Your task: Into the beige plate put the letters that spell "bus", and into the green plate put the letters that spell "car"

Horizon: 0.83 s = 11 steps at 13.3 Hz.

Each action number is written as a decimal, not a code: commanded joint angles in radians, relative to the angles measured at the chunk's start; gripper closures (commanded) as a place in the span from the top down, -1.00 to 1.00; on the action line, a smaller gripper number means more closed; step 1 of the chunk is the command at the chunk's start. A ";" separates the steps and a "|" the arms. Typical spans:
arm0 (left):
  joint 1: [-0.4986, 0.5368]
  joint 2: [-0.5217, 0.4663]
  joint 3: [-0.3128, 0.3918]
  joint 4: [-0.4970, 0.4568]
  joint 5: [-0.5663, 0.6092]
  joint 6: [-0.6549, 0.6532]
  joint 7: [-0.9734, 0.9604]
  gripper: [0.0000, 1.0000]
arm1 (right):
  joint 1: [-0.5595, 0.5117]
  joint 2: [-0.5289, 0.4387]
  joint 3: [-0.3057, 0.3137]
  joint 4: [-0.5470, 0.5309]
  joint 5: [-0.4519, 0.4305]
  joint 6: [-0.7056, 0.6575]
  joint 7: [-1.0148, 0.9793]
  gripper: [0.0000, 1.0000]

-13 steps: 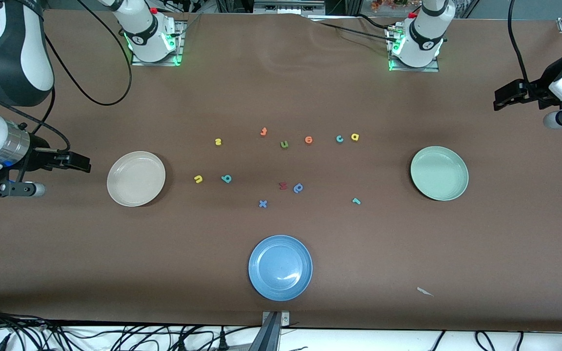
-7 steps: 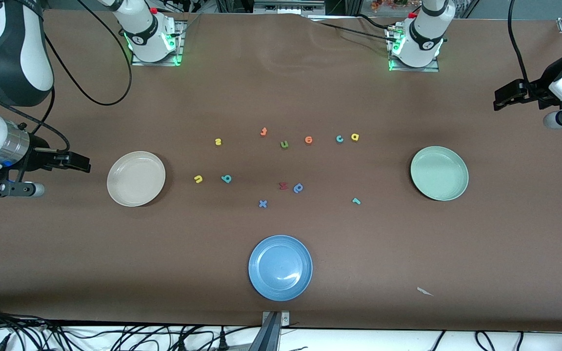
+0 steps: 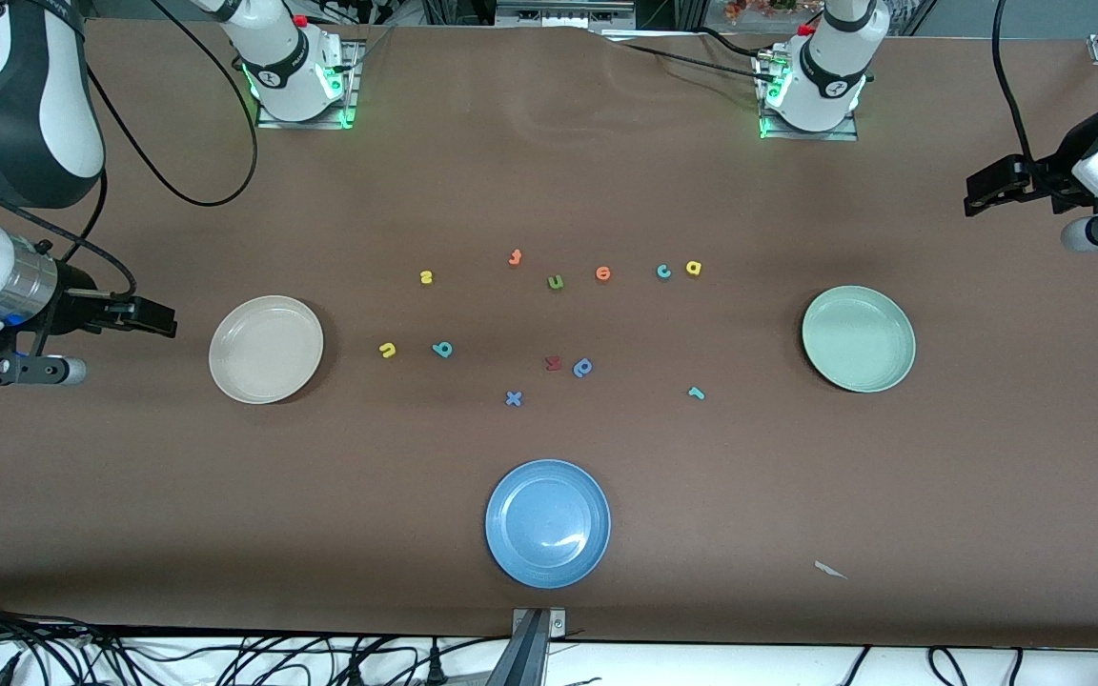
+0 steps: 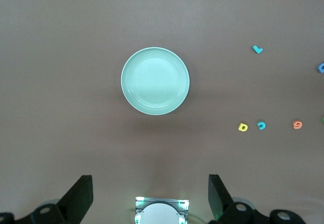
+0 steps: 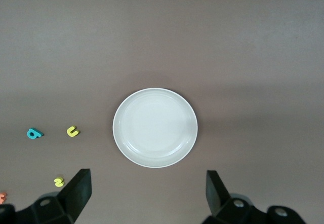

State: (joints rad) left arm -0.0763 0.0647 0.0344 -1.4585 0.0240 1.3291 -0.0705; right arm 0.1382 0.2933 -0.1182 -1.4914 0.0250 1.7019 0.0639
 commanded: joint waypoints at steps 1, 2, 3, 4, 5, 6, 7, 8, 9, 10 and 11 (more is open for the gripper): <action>-0.004 0.017 0.001 0.036 0.011 -0.025 0.001 1.00 | 0.000 -0.014 0.000 0.005 -0.003 -0.018 0.007 0.99; -0.004 0.017 0.001 0.036 0.011 -0.025 0.001 1.00 | 0.000 -0.014 0.000 0.005 -0.003 -0.018 0.004 0.99; -0.004 0.017 0.001 0.036 0.011 -0.025 0.001 1.00 | 0.000 -0.014 0.002 0.005 -0.003 -0.018 0.004 1.00; -0.004 0.017 0.001 0.036 0.011 -0.025 0.001 1.00 | 0.000 -0.014 0.002 0.005 -0.003 -0.018 0.004 1.00; -0.004 0.017 0.001 0.036 0.013 -0.025 0.001 1.00 | 0.000 -0.014 0.002 0.005 -0.003 -0.018 0.005 1.00; -0.004 0.017 0.001 0.036 0.013 -0.025 0.001 1.00 | 0.000 -0.014 0.002 0.005 -0.003 -0.018 0.005 1.00; -0.004 0.017 0.001 0.036 0.013 -0.025 0.001 1.00 | 0.000 -0.014 0.002 0.005 -0.002 -0.018 0.010 0.99; -0.004 0.017 0.001 0.036 0.013 -0.025 0.001 1.00 | 0.000 -0.014 0.000 0.005 -0.002 -0.018 0.011 1.00; -0.004 0.017 0.001 0.036 0.013 -0.025 0.001 1.00 | 0.000 -0.014 0.000 0.005 -0.002 -0.018 0.011 1.00; -0.004 0.017 0.001 0.036 0.013 -0.025 0.001 1.00 | 0.000 -0.014 -0.001 0.003 -0.002 -0.018 0.011 0.99; -0.004 0.017 0.001 0.036 0.013 -0.025 0.001 1.00 | 0.000 -0.014 0.000 0.005 -0.003 -0.018 0.010 0.99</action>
State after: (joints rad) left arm -0.0762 0.0647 0.0344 -1.4585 0.0240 1.3291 -0.0705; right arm 0.1381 0.2933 -0.1185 -1.4914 0.0250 1.7019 0.0649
